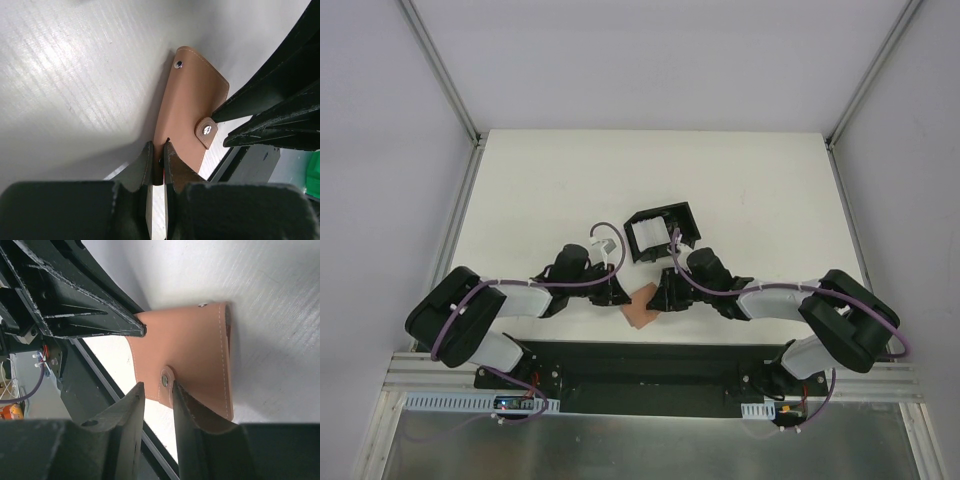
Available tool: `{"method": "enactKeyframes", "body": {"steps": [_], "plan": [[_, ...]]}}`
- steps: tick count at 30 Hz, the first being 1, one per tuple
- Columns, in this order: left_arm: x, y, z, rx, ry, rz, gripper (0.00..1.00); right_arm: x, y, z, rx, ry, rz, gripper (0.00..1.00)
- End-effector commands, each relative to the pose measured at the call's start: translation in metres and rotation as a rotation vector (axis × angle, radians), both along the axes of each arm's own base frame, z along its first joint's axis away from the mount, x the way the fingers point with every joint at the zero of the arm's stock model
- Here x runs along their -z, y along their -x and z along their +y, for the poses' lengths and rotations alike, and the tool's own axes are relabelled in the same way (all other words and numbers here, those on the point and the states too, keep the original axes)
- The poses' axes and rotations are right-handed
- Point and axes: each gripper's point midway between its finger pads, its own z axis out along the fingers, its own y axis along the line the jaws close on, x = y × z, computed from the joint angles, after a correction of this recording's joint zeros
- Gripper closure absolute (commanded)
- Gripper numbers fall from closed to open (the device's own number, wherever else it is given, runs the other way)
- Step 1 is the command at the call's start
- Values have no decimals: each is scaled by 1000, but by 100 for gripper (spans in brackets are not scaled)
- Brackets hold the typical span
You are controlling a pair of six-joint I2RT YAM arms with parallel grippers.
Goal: Put the credit cards into the card holder
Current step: Open the card holder.
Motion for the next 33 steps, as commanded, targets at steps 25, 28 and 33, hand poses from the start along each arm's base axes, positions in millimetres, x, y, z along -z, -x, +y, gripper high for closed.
{"method": "enactKeyframes", "body": {"steps": [25,28,33], "plan": [[-5,-11,5,-104,-19,-59,100,-10,5,39,-100,-49,-32,99],[6,-15,13,-173,-63,-17,100,-20,20,45,-222,-69,-140,99],[18,-28,23,-274,-151,34,100,-25,47,43,-373,-105,-187,99]]}}
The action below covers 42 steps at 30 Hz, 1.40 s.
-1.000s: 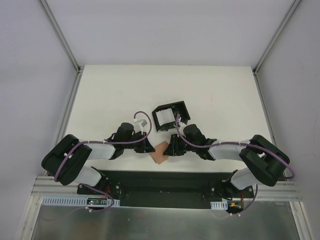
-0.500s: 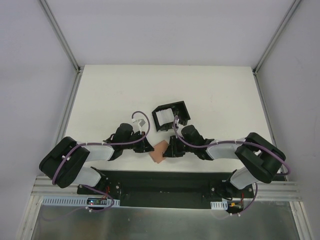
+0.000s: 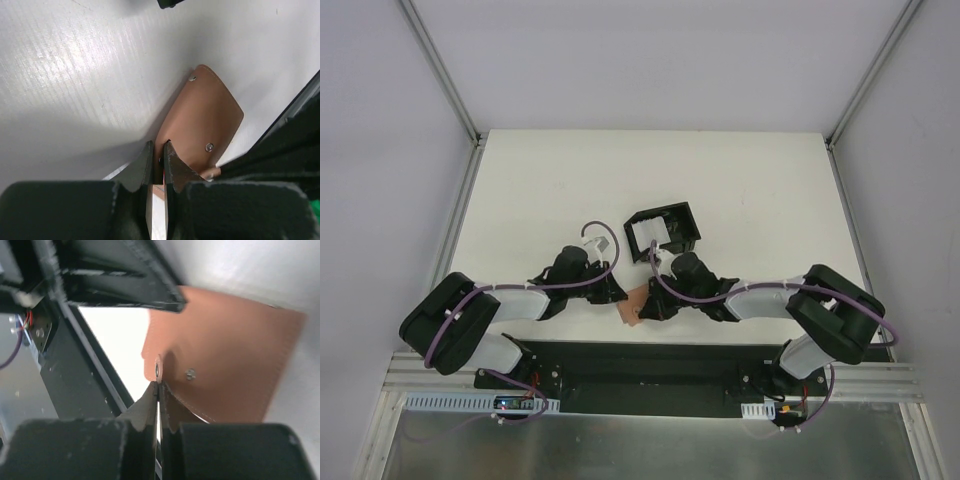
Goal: Put the credit cards into the card holder
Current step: Open the card holder, then place the card holder at the corner of the board.
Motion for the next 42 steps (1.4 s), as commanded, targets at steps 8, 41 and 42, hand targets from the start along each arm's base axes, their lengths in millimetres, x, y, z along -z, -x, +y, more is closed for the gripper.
{"method": "enactKeyframes", "body": {"steps": [8,41,42], "plan": [[19,-23,21,-202,-153,69,100,-11,61,-2,-321,-40,-53,94],[5,28,50,-330,-27,147,57,7,-9,-78,251,548,-97,60],[4,28,51,-334,-28,144,54,5,-10,-76,252,541,-101,58]]}}
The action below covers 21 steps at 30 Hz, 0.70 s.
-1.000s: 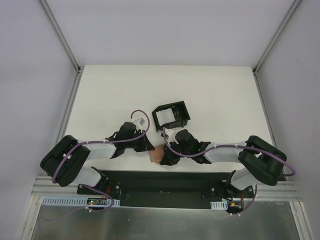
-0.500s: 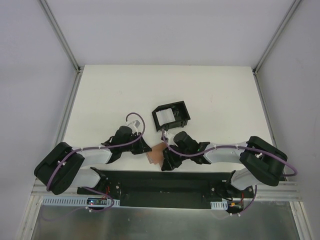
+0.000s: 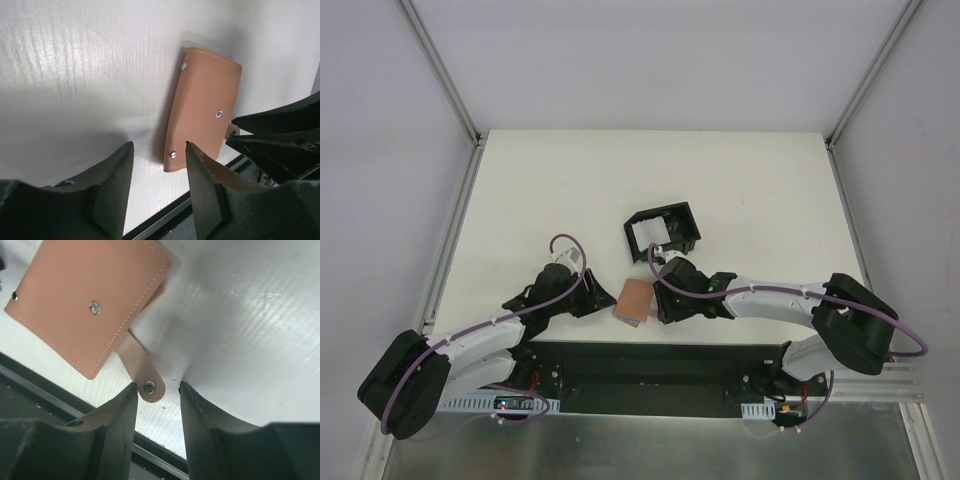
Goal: Put the credit cards into the card holder
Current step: Place the card holder at the corner of the board.
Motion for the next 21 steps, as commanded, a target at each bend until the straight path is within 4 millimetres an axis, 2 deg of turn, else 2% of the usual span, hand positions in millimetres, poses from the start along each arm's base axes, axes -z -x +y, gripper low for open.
{"method": "enactKeyframes", "body": {"steps": [1,3,5,8,9,11,12,14,16,21], "plan": [[9,4,15,-70,-43,38,53,-9,-12,-22,79,96,-48,55],[-5,2,11,-47,-29,-2,51,-13,-14,-19,115,67,-20,53],[-20,0,10,-25,-35,-24,44,-21,-11,-16,164,14,26,49],[-49,-3,9,-3,-54,-48,32,-45,-6,-11,271,-129,97,47],[-57,-4,11,-13,-63,-55,26,-54,-2,-7,297,-195,143,42],[-78,-9,12,-12,-80,-83,22,-65,-1,-4,344,-284,183,41],[-80,-9,13,3,-95,-88,19,-69,-1,-4,371,-310,199,41],[-95,-12,11,30,-107,-118,11,-69,1,-3,409,-349,227,41],[-99,-14,9,59,-124,-134,1,-69,0,1,413,-391,231,41],[-98,-17,17,73,-176,-202,1,-46,-3,-2,421,-375,212,41]]}}
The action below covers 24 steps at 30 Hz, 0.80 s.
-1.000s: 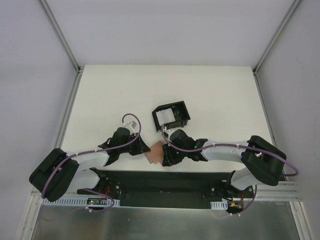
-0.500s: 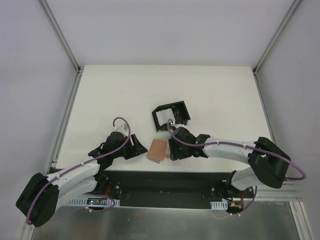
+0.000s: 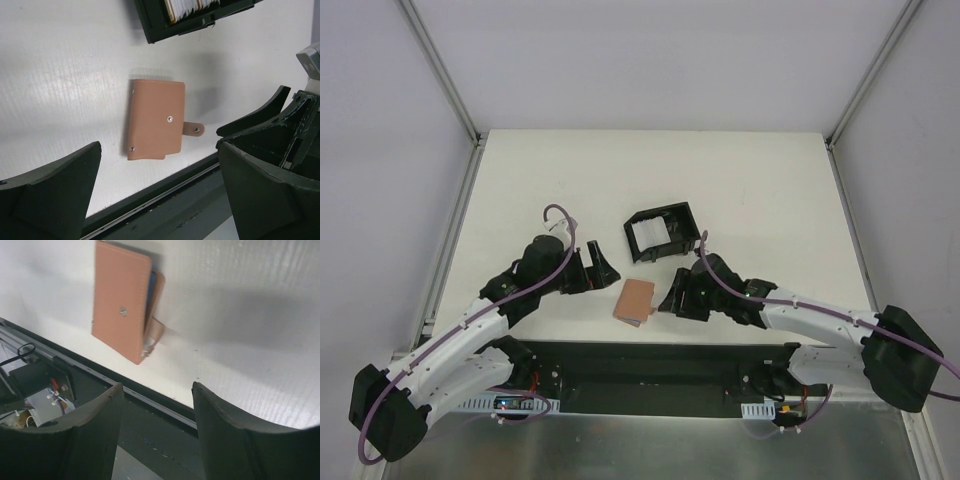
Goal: Put the credit cards into the card holder
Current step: Place the card holder at the corner of the board.
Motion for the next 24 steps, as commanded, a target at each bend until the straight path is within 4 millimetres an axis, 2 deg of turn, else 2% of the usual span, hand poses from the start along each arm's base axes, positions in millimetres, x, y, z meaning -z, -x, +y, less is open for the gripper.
{"method": "enactKeyframes", "body": {"steps": [1,2,5,9,16,20,24], "plan": [[10,5,16,30,-111,-41,1,7,-5,10,36,-50,21,41],[10,6,16,32,-110,-49,1,11,-4,11,36,-43,37,41],[13,8,17,38,-116,-49,1,7,-15,25,43,-77,20,41],[19,9,19,36,-124,-29,1,7,-26,30,84,-74,24,41],[24,9,21,16,-129,-15,1,26,-32,43,107,-45,108,41],[26,12,18,37,-126,-2,1,31,-32,48,118,-48,140,51],[28,14,20,41,-131,-4,1,38,-28,38,143,-38,141,59]]}}
